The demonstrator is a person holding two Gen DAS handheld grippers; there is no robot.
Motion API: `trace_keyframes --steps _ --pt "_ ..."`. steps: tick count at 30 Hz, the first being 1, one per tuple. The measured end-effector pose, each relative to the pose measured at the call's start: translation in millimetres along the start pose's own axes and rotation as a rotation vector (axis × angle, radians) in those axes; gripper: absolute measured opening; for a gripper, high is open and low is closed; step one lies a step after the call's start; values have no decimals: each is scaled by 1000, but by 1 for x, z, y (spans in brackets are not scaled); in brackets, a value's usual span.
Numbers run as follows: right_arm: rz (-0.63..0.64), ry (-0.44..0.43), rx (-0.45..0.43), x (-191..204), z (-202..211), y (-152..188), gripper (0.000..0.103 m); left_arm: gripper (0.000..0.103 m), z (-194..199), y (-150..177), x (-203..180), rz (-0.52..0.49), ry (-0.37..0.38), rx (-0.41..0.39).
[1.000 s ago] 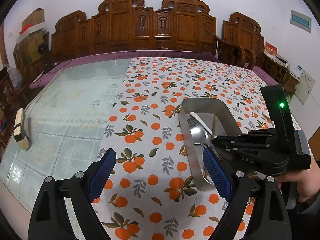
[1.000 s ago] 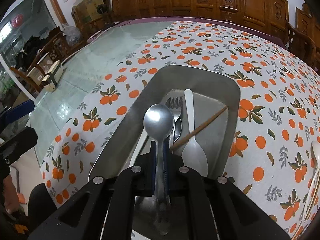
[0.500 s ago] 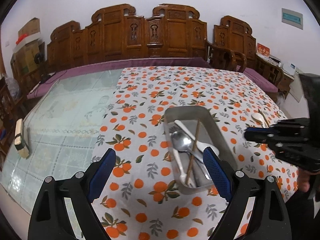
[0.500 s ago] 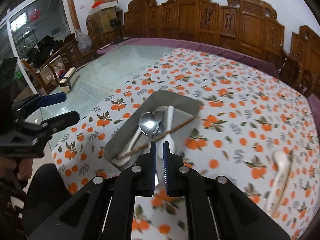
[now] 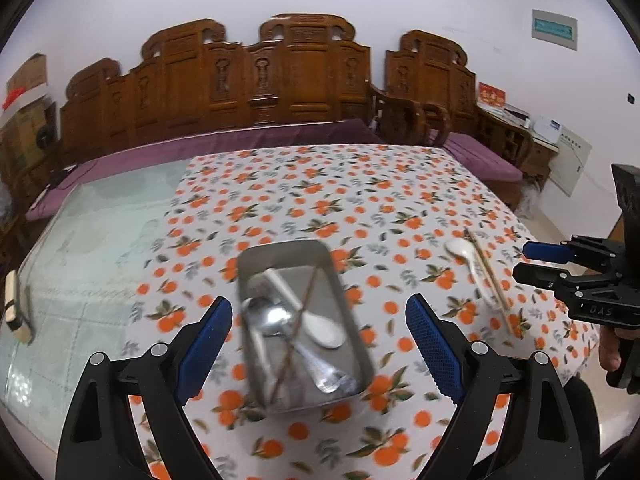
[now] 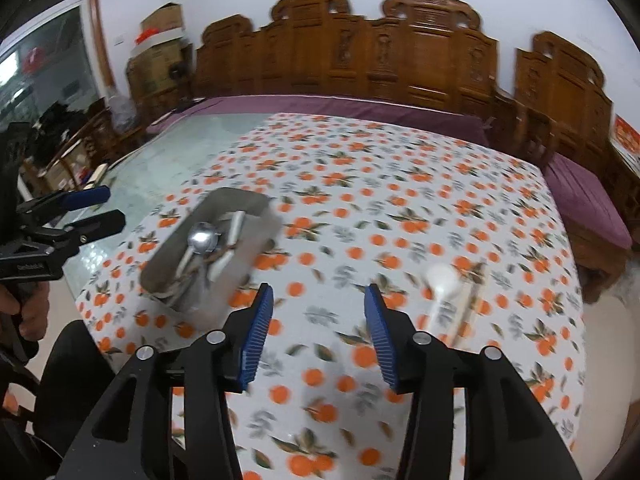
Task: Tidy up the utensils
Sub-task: 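Grasp a wooden chopstick from the pile with the right gripper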
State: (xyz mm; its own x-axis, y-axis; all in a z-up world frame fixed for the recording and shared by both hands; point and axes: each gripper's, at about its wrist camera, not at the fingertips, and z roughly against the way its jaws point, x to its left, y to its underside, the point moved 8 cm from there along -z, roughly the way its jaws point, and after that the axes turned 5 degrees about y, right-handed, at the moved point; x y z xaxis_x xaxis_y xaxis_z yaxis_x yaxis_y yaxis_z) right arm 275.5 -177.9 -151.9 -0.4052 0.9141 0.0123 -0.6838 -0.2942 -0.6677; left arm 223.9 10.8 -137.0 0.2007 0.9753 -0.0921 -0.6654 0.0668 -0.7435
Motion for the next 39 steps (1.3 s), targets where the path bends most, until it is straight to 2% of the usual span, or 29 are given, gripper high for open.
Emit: trace_keyframes --steps 9,17,19,26,28,36,39 --pt "-85 92 35 -78 9 33 55 85 -36 -17 -44 -5 71 40" --pt "-138 131 98 -115 -9 58 55 85 -79 -18 -75 -4 119 94" --pt "-145 130 114 -121 -18 62 48 85 -91 -18 -83 -4 130 110" --pt "-189 125 180 -140 -70 72 37 85 -128 -11 -105 -13 152 169" --pt "-198 129 201 -144 -85 74 30 85 -137 -6 -111 -20 156 191" --pt "-200 174 268 -150 -124 81 25 85 -162 5 -131 -37 174 238" --pt "-172 227 278 -154 -127 82 20 85 -169 7 -137 -38 177 245"
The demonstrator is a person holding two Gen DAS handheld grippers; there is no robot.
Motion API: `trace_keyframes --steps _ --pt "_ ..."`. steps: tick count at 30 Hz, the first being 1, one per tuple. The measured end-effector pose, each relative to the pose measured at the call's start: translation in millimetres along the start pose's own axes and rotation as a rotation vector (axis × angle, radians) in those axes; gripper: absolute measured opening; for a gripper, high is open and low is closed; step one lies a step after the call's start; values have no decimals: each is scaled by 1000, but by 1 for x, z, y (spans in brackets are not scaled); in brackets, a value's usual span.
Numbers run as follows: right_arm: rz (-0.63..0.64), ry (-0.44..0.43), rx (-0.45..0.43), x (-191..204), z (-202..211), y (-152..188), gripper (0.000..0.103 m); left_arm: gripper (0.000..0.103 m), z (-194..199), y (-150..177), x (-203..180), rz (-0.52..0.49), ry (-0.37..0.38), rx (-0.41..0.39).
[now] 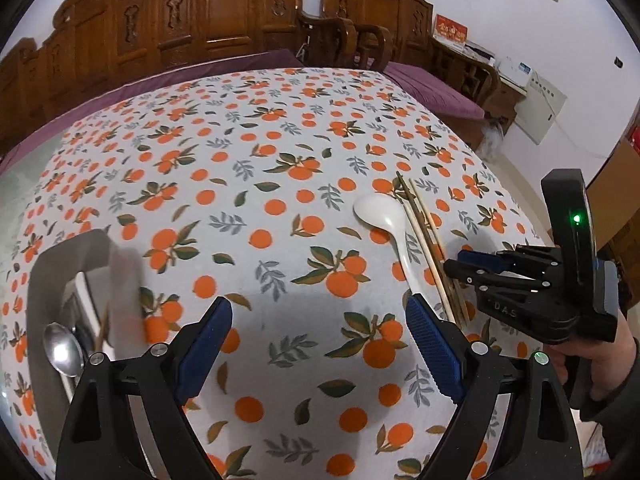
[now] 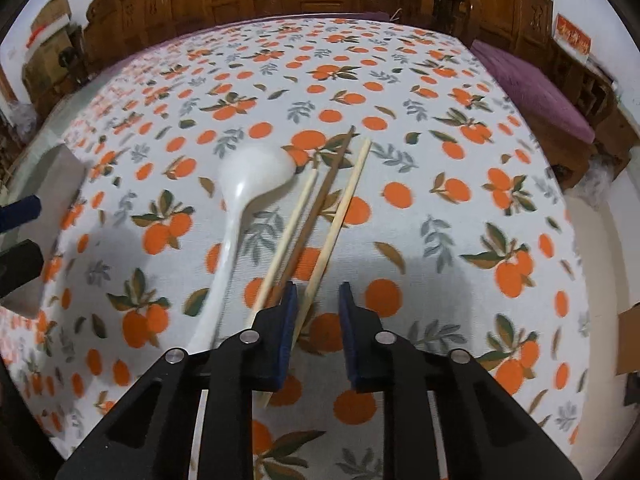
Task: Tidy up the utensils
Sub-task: 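Grasp a wooden chopstick from the pile with the right gripper, then grasp the white plastic spoon with the left gripper while the right holds the chopstick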
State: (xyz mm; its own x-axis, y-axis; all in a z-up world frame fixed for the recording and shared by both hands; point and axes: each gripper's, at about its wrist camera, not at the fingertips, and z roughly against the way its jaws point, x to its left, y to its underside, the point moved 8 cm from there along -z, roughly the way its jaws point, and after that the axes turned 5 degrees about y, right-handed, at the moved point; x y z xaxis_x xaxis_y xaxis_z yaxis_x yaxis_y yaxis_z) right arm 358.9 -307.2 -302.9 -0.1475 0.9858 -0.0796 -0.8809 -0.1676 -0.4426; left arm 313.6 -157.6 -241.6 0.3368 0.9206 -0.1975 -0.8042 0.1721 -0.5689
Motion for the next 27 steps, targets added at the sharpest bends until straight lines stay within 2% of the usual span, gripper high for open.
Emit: trace_keyframes --steps 5,7,13,21,27 --pt "16 31 4 -9 0 1 18 85 -14 -2 -6 -2 4 12" --pt "15 29 9 -14 0 2 6 85 -20 -5 -9 -9 4 16" --pt "-33 16 20 -36 2 9 5 85 -42 -16 -24 -21 18 28" --pt "-95 -43 2 -53 9 26 6 84 -79 -25 -51 -57 35 61" --pt "-51 -14 -28 -49 11 29 6 54 -106 -28 -57 -23 52 112"
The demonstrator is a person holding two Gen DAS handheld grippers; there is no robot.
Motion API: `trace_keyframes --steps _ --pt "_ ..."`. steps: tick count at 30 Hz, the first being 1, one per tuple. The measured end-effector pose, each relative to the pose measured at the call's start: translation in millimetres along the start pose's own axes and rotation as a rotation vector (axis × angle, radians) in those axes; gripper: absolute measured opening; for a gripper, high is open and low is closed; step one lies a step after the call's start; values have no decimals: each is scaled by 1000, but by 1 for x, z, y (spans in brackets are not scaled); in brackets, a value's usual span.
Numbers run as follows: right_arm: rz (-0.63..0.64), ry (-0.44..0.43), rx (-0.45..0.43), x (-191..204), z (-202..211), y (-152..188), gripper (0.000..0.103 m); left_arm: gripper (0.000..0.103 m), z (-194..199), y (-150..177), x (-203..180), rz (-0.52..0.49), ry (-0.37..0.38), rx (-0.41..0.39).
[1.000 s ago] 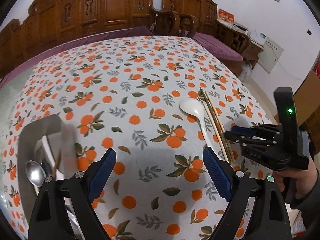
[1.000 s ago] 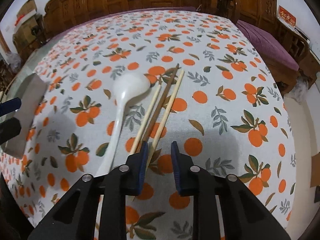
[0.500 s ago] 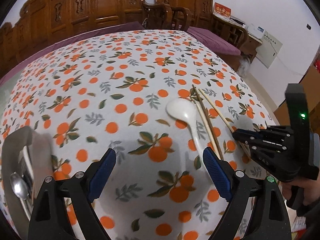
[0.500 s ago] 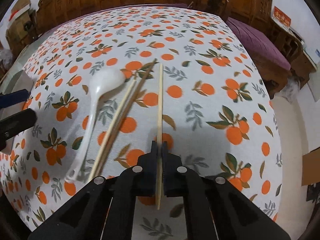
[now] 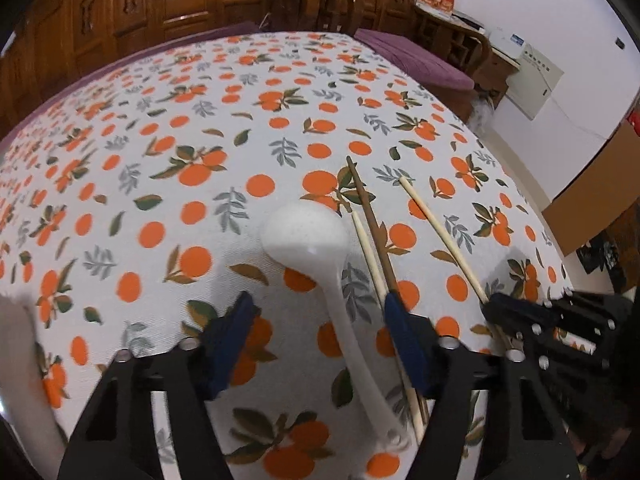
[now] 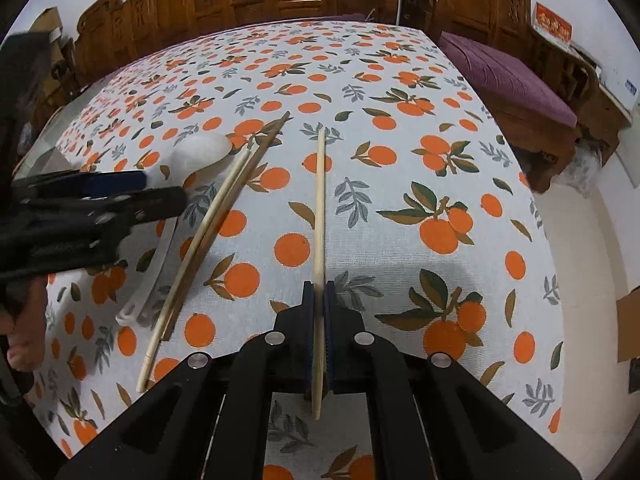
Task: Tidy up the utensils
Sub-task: 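Grasp the white plastic spoon with the left gripper while the right holds the chopstick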
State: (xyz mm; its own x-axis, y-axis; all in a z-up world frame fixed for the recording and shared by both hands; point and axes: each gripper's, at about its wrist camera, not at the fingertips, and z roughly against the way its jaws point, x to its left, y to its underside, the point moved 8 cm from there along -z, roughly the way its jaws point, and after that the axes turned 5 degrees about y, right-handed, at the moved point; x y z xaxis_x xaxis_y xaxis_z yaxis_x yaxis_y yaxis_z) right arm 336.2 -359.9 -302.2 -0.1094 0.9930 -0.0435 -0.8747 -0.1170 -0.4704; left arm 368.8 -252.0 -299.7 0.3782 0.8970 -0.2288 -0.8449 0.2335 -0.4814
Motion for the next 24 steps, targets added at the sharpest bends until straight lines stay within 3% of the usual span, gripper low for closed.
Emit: trace_keyframes --steps 1,6,9,11,24 --pt "1 -2 -2 0 0 0 6 47 -5 0 0 3 -1 19" --pt "-17 -19 -1 -3 1 1 6 36 -13 -8 -9 -52 -42 12" --pt "-7 -21 -4 -2 2 3 6 11 -13 -9 -5 -55 -78 13" --pt "-4 -26 -1 -1 4 6 6 6 -10 -6 -2 -38 -54 24" --pt "27 -80 -94 51 60 2 5 2 83 7 10 -77 -54 -77"
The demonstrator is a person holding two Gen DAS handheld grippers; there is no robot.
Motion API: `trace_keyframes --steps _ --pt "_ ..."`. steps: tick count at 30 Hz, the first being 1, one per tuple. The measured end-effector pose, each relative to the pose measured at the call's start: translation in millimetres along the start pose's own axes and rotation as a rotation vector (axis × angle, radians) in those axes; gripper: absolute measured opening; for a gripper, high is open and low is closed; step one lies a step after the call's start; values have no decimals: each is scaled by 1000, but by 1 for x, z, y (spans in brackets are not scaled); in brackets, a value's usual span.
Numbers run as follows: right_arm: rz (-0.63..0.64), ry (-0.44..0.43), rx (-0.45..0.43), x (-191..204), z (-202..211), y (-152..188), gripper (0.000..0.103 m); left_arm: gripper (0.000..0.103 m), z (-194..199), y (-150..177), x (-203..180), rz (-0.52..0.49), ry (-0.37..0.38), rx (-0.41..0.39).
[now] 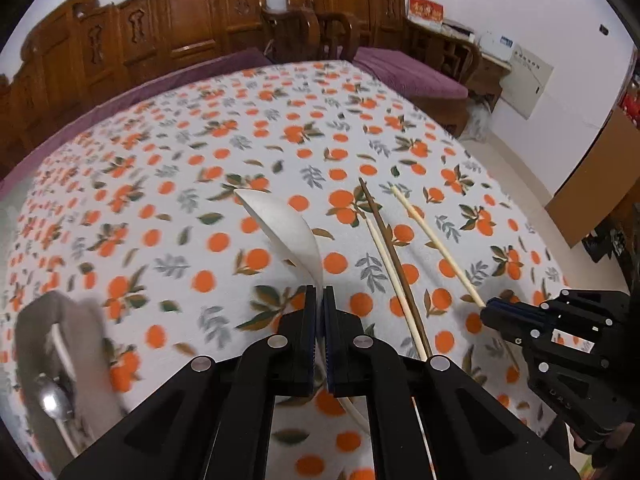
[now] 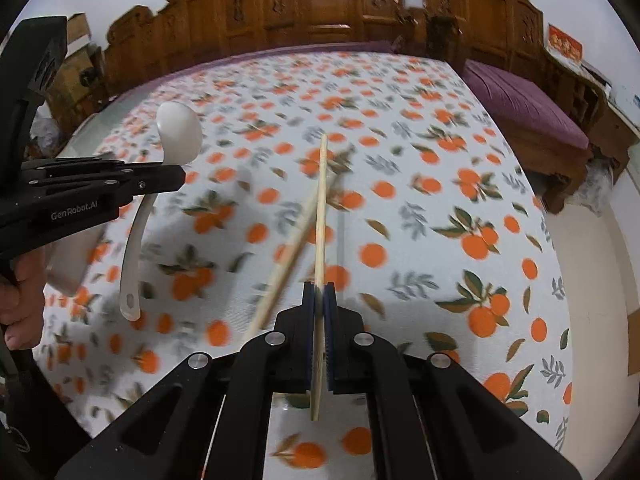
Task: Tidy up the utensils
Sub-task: 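Lower the white plastic spoon into the tray and open the left gripper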
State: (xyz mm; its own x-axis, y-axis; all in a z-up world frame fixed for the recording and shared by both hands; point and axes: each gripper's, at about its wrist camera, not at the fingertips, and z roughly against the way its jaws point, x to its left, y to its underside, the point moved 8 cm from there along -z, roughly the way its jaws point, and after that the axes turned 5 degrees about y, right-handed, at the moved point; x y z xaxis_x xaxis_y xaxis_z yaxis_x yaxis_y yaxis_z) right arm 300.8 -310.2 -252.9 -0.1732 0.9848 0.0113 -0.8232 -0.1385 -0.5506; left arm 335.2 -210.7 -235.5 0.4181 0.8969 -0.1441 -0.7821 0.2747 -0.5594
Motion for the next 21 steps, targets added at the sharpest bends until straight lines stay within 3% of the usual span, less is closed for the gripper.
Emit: trace_keyframes --steps 8,21 --pt "47 -39 -57 47 34 -23 5 3 59 1 24 11 -16 -62" --pt "100 -103 -78 108 48 -40 5 3 99 19 76 50 -45 -78"
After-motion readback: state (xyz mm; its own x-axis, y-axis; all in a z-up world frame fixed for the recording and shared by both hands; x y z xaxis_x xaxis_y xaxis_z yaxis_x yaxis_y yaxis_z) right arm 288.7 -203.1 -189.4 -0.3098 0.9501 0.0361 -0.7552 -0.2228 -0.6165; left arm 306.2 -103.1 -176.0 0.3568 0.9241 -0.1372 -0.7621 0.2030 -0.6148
